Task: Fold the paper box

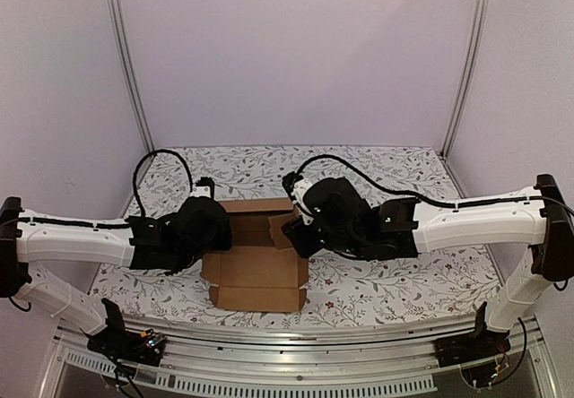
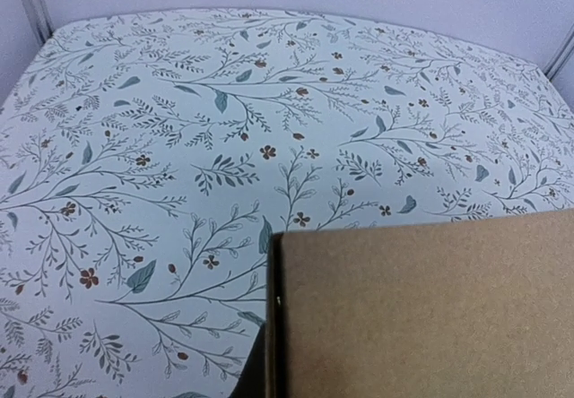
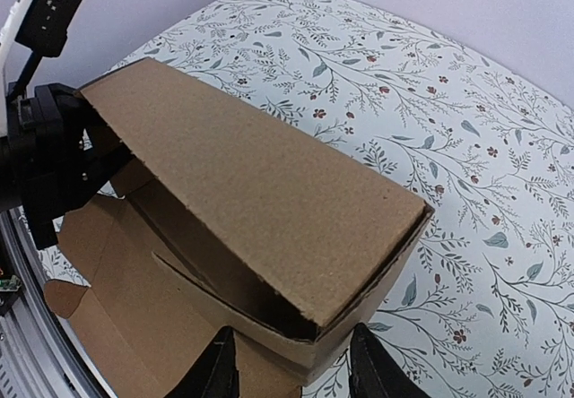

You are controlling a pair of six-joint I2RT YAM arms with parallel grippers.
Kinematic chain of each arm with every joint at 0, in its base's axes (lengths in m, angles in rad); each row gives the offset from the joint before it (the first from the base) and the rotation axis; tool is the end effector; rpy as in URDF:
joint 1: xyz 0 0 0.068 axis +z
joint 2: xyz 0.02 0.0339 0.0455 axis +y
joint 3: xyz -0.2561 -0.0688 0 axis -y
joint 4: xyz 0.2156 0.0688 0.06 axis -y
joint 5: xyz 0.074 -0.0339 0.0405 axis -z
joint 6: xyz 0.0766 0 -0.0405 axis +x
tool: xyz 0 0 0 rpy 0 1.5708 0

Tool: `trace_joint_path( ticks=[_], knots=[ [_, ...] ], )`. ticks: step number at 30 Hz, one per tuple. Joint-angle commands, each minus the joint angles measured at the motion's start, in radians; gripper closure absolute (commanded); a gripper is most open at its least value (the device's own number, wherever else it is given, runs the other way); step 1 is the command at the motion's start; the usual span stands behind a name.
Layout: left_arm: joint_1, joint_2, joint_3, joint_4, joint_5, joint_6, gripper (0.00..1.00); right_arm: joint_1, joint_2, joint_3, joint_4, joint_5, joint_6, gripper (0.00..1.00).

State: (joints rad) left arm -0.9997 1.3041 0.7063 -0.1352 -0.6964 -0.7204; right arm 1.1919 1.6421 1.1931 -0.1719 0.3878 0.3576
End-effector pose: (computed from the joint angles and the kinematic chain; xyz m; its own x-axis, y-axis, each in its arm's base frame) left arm 0.1836 -0.1948 0.2000 -0.5276 -0.1151 -0.8417 0.0528 0.9844 -0.1677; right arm 0.1661 0.3390 0.2451 -0.4628 -0.2864 -0.8389 -0.6238 0.7776 0.0786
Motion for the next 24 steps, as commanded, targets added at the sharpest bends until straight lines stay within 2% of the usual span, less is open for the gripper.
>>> trace_joint_path(
  ticks=[1, 9, 19, 24],
  knots=[
    [-0.043, -0.005, 0.04, 0.005, 0.003, -0.078, 1.0, 0.01, 0.039, 0.018, 0.048, 0.062, 0.025, 0.61],
    [-0.078, 0.002, 0.055, -0.05, -0.064, -0.163, 1.0, 0.028, 0.08, 0.025, 0.083, 0.177, 0.047, 0.66],
    [-0.103, 0.02, 0.083, -0.106, -0.084, -0.249, 1.0, 0.062, 0.123, -0.013, 0.264, 0.343, 0.042, 0.73],
    [-0.105, 0.021, 0.084, -0.114, -0.084, -0.268, 1.0, 0.067, 0.157, -0.01, 0.314, 0.377, 0.034, 0.77]
  ],
)
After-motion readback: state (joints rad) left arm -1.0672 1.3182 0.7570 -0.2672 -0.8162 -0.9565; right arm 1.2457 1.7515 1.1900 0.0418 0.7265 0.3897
